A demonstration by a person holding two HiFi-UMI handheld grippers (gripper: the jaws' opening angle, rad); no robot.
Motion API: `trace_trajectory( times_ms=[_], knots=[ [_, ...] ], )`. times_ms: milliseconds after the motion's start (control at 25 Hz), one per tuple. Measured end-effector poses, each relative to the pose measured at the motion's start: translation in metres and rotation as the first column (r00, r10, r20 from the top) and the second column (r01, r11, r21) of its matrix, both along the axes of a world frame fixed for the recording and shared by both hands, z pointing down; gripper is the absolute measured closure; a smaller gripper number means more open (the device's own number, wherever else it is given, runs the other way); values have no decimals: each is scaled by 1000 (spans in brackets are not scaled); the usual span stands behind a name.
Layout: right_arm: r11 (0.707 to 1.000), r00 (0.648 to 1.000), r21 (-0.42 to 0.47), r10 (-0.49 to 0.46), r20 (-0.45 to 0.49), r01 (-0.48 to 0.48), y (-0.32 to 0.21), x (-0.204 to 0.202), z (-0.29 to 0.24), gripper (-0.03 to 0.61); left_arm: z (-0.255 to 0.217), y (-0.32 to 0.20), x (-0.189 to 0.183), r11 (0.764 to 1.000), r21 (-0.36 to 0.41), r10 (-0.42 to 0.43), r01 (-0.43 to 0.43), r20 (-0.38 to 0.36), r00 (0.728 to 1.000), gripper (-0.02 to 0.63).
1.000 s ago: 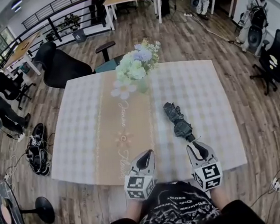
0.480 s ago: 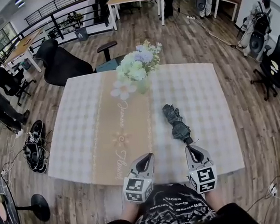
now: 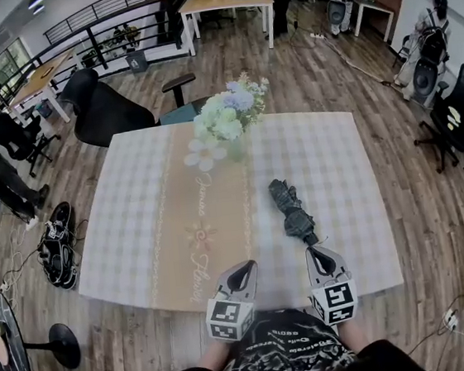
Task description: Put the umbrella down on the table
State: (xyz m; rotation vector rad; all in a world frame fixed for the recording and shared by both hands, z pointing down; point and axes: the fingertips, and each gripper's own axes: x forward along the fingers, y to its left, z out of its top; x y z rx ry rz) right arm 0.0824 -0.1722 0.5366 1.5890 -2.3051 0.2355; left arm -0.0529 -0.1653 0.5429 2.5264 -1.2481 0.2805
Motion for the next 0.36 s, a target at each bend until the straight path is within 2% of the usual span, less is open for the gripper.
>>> trace_trajectory(
  times_ms=[360],
  knots=[
    [1000, 1000, 12, -15, -21, 15, 5, -5, -5, 572, -4, 6, 2, 1000, 9, 3, -3, -6, 1000, 595]
  ],
)
